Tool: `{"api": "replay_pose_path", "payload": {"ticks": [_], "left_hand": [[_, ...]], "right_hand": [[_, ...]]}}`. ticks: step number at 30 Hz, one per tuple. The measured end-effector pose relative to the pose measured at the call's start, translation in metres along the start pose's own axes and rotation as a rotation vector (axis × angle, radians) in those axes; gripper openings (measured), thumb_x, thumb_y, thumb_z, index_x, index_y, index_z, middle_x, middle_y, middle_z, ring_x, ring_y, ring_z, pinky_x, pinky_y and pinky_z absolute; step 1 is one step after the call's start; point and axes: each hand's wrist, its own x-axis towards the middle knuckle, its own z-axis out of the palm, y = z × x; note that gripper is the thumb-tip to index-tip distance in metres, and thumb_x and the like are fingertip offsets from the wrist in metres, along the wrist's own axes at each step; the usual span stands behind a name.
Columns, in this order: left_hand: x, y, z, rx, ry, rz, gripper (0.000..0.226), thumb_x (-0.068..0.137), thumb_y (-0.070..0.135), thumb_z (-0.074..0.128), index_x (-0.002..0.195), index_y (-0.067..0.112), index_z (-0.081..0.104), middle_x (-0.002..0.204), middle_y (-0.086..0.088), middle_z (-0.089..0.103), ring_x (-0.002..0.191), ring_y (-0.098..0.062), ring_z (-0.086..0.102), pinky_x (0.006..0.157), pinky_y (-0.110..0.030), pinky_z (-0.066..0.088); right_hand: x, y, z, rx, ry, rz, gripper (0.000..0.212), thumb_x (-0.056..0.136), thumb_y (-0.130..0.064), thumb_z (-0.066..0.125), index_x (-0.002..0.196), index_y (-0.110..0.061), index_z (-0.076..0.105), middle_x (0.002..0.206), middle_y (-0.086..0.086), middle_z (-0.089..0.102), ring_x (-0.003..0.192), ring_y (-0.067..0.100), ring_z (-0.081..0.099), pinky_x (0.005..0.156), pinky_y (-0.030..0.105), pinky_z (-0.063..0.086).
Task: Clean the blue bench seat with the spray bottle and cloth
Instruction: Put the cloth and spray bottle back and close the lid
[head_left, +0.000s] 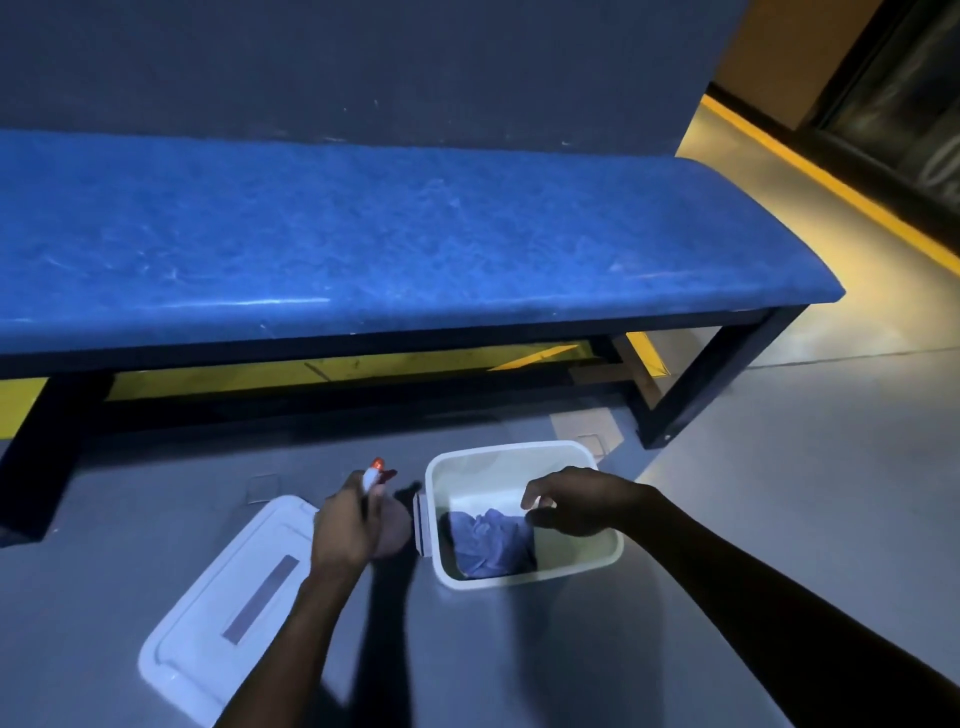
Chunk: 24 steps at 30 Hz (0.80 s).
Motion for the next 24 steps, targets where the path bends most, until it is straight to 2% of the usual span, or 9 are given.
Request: {"api": "replay_pose_path", "payload": {"ticks": [5, 7, 9, 12, 15, 17, 19, 22, 24], "left_hand": [[0.005, 0.073, -0.070, 0.189, 0.141, 0.134, 0.029, 0.103, 0.043, 0.055, 0.122, 0.026, 0.069, 0.098, -0.021, 0.077, 0.098, -0.047, 0.069, 0.077, -0.042, 0.044], [0.002, 0.112, -0.089, 0.156, 0.141, 0.206, 0.022, 0.101, 0.042, 0.060, 0.116, 0.033, 0.073, 0.095, -0.012, 0.079, 0.100, -0.041, 0.068, 0.076, -0.037, 0.036], [0.001, 0.130, -0.083, 0.034, 0.071, 0.208, 0.017, 0.097, 0.043, 0.065, 0.110, 0.039, 0.076, 0.089, -0.001, 0.079, 0.095, -0.032, 0.070, 0.075, -0.036, 0.040], [0.009, 0.126, -0.034, -0.347, -0.082, 0.072, 0.016, 0.086, 0.044, 0.065, 0.097, 0.047, 0.077, 0.077, 0.010, 0.077, 0.074, -0.018, 0.072, 0.070, -0.035, 0.054], [0.010, 0.112, 0.037, -0.673, -0.242, -0.147, 0.021, 0.098, 0.024, 0.063, 0.087, 0.027, 0.081, 0.085, 0.005, 0.079, 0.061, -0.009, 0.063, 0.065, -0.029, 0.056], [0.005, 0.101, 0.080, -0.718, -0.323, -0.324, 0.028, 0.104, 0.022, 0.057, 0.092, 0.015, 0.081, 0.089, -0.005, 0.078, 0.062, -0.013, 0.063, 0.067, -0.033, 0.059], [-0.001, 0.092, 0.113, -0.714, -0.373, -0.422, 0.027, 0.104, 0.026, 0.057, 0.098, 0.014, 0.080, 0.095, -0.004, 0.080, 0.070, -0.018, 0.067, 0.072, -0.035, 0.060], [0.001, 0.082, 0.141, -0.633, -0.392, -0.430, 0.016, 0.100, 0.023, 0.063, 0.101, 0.020, 0.079, 0.104, -0.005, 0.080, 0.084, -0.023, 0.074, 0.082, -0.043, 0.065], [0.009, 0.069, 0.155, -0.556, -0.416, -0.354, 0.015, 0.097, 0.026, 0.066, 0.104, 0.020, 0.077, 0.107, 0.000, 0.080, 0.092, -0.024, 0.075, 0.088, -0.048, 0.064]], "right_hand": [[-0.002, 0.003, -0.007, 0.018, -0.009, 0.021, 0.034, 0.102, -0.042, 0.052, 0.129, -0.025, 0.062, 0.135, -0.001, 0.065, 0.121, 0.022, 0.058, 0.099, 0.030, 0.044], [-0.001, 0.007, -0.012, 0.014, 0.014, 0.040, 0.034, 0.102, -0.043, 0.050, 0.127, -0.025, 0.063, 0.135, -0.001, 0.064, 0.121, 0.021, 0.057, 0.092, 0.027, 0.042], [0.000, 0.014, -0.016, 0.026, 0.044, 0.073, 0.032, 0.100, -0.044, 0.050, 0.123, -0.026, 0.065, 0.134, -0.002, 0.063, 0.113, 0.018, 0.056, 0.086, 0.026, 0.039], [-0.002, 0.023, -0.018, 0.042, 0.072, 0.140, 0.032, 0.098, -0.043, 0.050, 0.122, -0.027, 0.064, 0.132, -0.002, 0.063, 0.100, 0.013, 0.050, 0.082, 0.027, 0.039], [-0.003, 0.032, -0.016, 0.045, 0.086, 0.200, 0.034, 0.099, -0.041, 0.050, 0.124, -0.023, 0.064, 0.128, 0.002, 0.063, 0.095, 0.016, 0.051, 0.080, 0.028, 0.042], [-0.003, 0.036, -0.012, 0.047, 0.080, 0.234, 0.036, 0.099, -0.040, 0.049, 0.127, -0.020, 0.062, 0.126, 0.006, 0.064, 0.090, 0.019, 0.055, 0.079, 0.029, 0.049], [0.000, 0.039, -0.007, 0.027, 0.064, 0.247, 0.038, 0.100, -0.040, 0.049, 0.130, -0.019, 0.061, 0.127, 0.008, 0.064, 0.092, 0.020, 0.057, 0.082, 0.031, 0.051], [0.004, 0.041, -0.001, 0.017, 0.051, 0.245, 0.039, 0.100, -0.041, 0.051, 0.132, -0.020, 0.061, 0.132, 0.006, 0.063, 0.107, 0.023, 0.061, 0.093, 0.033, 0.052], [0.006, 0.040, 0.000, 0.025, 0.053, 0.239, 0.039, 0.100, -0.041, 0.053, 0.133, -0.021, 0.061, 0.133, 0.005, 0.063, 0.104, 0.022, 0.062, 0.092, 0.032, 0.054]]}}
